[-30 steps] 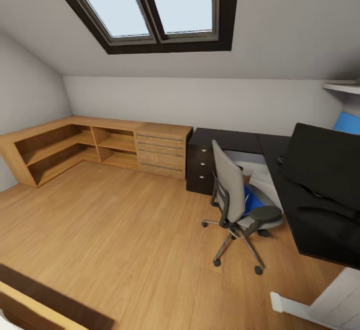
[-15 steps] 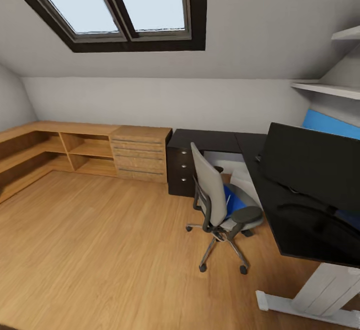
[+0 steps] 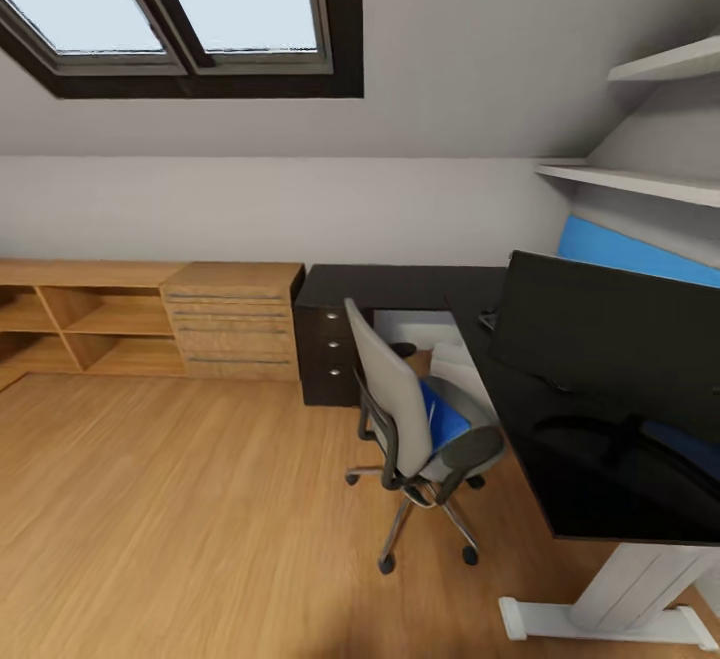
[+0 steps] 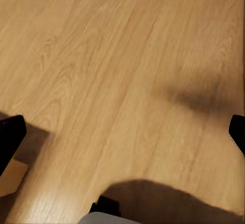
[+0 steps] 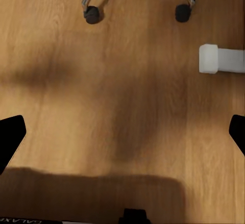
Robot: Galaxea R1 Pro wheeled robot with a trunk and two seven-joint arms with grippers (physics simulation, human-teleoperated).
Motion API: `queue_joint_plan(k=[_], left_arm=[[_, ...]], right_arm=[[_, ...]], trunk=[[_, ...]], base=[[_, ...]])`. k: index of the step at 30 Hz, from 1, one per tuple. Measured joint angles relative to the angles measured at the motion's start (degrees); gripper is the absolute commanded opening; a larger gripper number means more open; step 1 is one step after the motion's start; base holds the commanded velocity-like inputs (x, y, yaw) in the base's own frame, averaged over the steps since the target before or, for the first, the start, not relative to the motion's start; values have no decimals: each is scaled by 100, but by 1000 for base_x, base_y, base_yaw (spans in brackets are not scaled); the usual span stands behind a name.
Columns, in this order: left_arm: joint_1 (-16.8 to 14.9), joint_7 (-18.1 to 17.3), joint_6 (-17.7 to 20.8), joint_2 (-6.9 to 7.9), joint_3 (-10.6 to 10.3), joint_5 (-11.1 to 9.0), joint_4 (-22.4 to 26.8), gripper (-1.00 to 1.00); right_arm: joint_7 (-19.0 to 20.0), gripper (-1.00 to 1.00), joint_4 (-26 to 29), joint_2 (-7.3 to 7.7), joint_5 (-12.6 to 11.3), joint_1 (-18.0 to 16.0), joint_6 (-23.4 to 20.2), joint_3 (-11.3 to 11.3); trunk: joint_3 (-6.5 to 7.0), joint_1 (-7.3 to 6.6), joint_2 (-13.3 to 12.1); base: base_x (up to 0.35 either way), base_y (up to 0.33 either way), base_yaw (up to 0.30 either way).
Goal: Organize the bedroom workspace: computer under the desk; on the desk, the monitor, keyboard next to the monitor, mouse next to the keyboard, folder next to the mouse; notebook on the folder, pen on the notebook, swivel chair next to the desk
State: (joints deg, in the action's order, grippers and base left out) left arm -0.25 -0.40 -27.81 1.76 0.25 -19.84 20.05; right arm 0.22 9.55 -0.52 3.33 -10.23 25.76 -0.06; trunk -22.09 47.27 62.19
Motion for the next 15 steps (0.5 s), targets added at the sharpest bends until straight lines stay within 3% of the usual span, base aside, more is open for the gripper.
queue_joint_plan(k=[2, 10, 15], left_arm=[[0, 0, 0, 0, 0, 0, 0, 100], [1, 27, 48, -127, 18, -2, -226, 100], [1, 44, 46, -152, 23, -22, -387, 100]], right_arm=[[0, 100, 0, 0, -2, 0, -2, -1], [-3, 100, -183, -37, 19, -2, -15, 9], [-7, 100, -344, 31, 18, -1, -17, 16]], trunk=[[0, 0, 0], [0, 3, 0], [-89, 113, 199]], base=[[316, 159, -265], [0, 0, 0], [0, 0, 0]])
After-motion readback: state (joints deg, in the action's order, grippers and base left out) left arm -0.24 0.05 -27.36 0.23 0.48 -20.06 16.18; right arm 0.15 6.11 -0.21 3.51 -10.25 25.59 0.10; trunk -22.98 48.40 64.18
